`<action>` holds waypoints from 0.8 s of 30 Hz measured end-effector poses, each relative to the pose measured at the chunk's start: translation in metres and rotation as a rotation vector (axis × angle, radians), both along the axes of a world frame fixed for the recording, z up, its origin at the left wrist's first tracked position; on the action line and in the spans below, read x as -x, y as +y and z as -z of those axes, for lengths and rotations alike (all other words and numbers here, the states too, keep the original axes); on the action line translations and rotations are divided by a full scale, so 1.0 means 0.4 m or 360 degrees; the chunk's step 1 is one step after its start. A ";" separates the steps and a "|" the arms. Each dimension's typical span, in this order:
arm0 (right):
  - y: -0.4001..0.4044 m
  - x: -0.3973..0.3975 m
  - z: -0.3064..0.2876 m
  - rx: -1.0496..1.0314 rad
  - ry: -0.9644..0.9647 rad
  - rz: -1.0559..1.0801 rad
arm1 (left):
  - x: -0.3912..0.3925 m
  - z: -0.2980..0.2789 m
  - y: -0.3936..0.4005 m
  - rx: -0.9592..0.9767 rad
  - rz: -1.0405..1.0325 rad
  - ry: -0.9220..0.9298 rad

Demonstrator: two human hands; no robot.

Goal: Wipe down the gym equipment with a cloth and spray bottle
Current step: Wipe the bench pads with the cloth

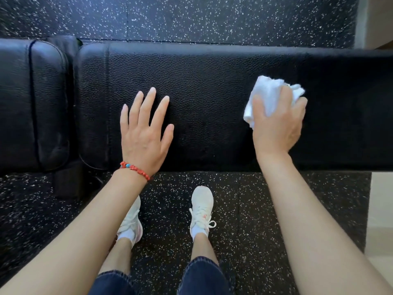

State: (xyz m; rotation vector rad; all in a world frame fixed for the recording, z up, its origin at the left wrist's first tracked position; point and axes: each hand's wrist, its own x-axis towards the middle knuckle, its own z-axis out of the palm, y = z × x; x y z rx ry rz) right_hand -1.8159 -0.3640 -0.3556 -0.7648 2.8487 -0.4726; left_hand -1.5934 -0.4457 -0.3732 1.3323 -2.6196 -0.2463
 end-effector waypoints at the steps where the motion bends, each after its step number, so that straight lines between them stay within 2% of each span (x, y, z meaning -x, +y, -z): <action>1: -0.011 -0.035 0.000 0.0019 0.0029 0.0011 | -0.014 -0.005 0.000 0.0013 0.0010 0.0019; 6: -0.065 -0.284 0.020 0.0076 0.0214 -0.0501 | -0.109 -0.006 -0.006 0.0053 -0.0044 0.0000; 10: -0.043 -0.249 0.032 0.0129 0.0389 -0.0714 | -0.164 0.020 -0.016 0.0055 -0.0059 -0.0064; 12: -0.006 -0.192 0.036 0.0087 0.0416 -0.0542 | -0.168 0.028 -0.017 0.0069 -0.0054 -0.0067; 15: 0.040 -0.144 0.024 0.0052 0.0181 -0.0111 | -0.164 0.032 -0.018 0.0047 -0.0064 -0.0046; 18: 0.025 -0.194 0.012 0.0094 0.0044 0.0196 | -0.168 0.035 -0.018 0.0053 -0.0057 -0.0049; 19: 0.011 -0.233 0.010 0.0130 0.0039 0.0147 | -0.167 0.035 -0.018 0.0055 -0.0051 -0.0047; 22: -0.016 -0.371 0.021 0.0145 0.0184 -0.0359 | -0.170 0.033 -0.021 0.0056 -0.0048 -0.0044; 24: -0.012 -0.393 0.027 0.0141 0.0278 -0.0579 | -0.175 0.028 -0.024 0.0040 -0.0018 -0.0034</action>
